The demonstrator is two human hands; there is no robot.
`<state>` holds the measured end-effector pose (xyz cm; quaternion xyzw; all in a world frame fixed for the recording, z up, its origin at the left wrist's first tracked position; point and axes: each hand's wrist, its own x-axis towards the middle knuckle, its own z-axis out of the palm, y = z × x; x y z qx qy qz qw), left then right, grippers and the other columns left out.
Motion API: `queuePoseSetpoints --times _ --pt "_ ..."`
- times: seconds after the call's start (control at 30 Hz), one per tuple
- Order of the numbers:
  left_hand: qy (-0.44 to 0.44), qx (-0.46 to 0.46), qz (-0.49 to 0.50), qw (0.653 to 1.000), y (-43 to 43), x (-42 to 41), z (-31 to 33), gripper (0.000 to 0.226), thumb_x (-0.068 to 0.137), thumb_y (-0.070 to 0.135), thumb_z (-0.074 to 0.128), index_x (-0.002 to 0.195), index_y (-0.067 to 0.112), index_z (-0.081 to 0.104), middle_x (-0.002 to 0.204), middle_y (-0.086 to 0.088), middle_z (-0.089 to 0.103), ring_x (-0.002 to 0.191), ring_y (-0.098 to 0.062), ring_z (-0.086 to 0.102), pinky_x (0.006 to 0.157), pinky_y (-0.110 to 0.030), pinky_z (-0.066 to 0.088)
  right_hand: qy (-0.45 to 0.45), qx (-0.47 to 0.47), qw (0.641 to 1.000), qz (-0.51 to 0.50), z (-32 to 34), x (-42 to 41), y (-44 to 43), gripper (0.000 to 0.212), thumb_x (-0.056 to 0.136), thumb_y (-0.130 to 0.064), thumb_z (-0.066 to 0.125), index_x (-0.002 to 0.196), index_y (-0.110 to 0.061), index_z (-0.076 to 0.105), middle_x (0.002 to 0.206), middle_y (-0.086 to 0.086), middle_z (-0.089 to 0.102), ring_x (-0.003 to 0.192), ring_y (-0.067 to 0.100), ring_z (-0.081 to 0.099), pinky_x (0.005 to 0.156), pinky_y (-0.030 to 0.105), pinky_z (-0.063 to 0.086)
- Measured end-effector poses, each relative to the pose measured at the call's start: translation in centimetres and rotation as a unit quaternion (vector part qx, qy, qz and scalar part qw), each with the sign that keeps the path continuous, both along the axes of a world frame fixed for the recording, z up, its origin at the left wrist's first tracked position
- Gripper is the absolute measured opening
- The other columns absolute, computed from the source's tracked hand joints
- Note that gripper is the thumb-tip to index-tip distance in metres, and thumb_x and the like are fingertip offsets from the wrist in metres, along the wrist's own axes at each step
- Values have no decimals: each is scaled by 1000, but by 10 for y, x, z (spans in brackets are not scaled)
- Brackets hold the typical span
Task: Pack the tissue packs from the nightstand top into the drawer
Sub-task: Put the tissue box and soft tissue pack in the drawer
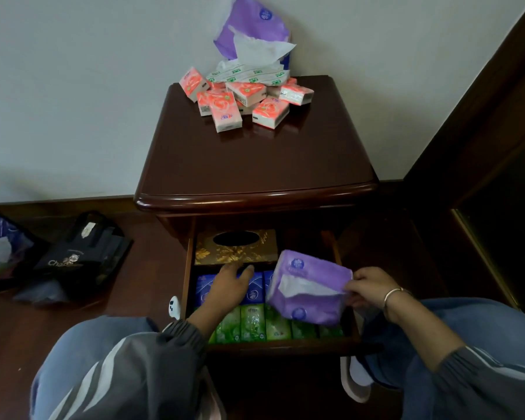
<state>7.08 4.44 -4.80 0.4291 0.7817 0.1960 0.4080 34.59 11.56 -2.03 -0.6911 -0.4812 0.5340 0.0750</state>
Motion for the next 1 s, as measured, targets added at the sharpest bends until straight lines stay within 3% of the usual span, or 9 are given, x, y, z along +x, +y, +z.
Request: queuePoseSetpoints --times 0.07,0.17,0.27,0.33,0.4,0.5,0.8,0.9,1.0 --pt "-103 -18 35 994 -3 8 14 49 97 39 49 137 11 48 137 -10 52 117 -24 54 87 -29 42 46 -42 997 -40 2 1 -2 8 85 2 58 81 -5 62 69 14 68 47 15 66 47 22 54" --pt "18 23 22 999 -12 -3 34 43 94 28 55 132 10 51 125 -13 58 90 -24 60 74 -30 46 94 -74 986 -115 5 -1 -5 4 85 1 59 87 -2 60 71 13 68 48 14 67 46 21 54" --pt "181 42 83 979 -29 -31 38 51 90 22 54 137 4 45 141 -16 44 127 -33 44 103 -43 39 131 -65 970 -193 6 -11 -10 6 87 1 57 81 0 57 72 15 64 41 11 63 41 18 52" --pt "176 -16 148 973 -43 -47 32 61 91 25 53 145 5 34 152 -15 31 137 -34 32 110 -46 31 161 -49 954 -247 4 -22 -14 12 86 4 55 74 2 55 69 16 60 37 10 61 40 17 51" --pt "118 -87 195 970 -51 -54 23 64 93 28 51 148 4 28 153 -17 26 136 -38 32 109 -44 32 190 -36 936 -294 0 -34 -18 14 86 6 54 72 2 52 68 16 57 34 10 60 39 17 50" --pt "66 -121 195 971 -54 -55 6 50 94 26 50 134 -3 42 138 -24 45 122 -40 47 97 -38 39 222 -16 912 -343 -4 -52 -19 14 86 7 53 73 2 52 69 15 57 34 10 60 39 16 51" --pt "82 -120 171 975 -55 -57 -4 31 92 25 49 113 2 55 118 -19 59 110 -35 54 88 -35 41 281 54 859 -424 -15 -101 -2 25 90 5 48 66 -1 48 84 22 58 48 17 65 41 14 51" --pt "87 -115 173 974 -54 -57 -7 29 92 24 48 112 3 55 116 -17 59 108 -35 55 85 -34 41 270 76 861 -424 -20 -111 7 24 89 5 49 67 -1 46 82 23 59 67 26 67 43 13 51" --pt "100 -111 171 974 -55 -59 -8 26 93 19 46 111 3 56 118 -19 59 109 -35 55 85 -34 41 236 87 881 -401 -32 -117 11 26 90 3 49 64 0 47 87 26 59 48 16 63 40 12 49"
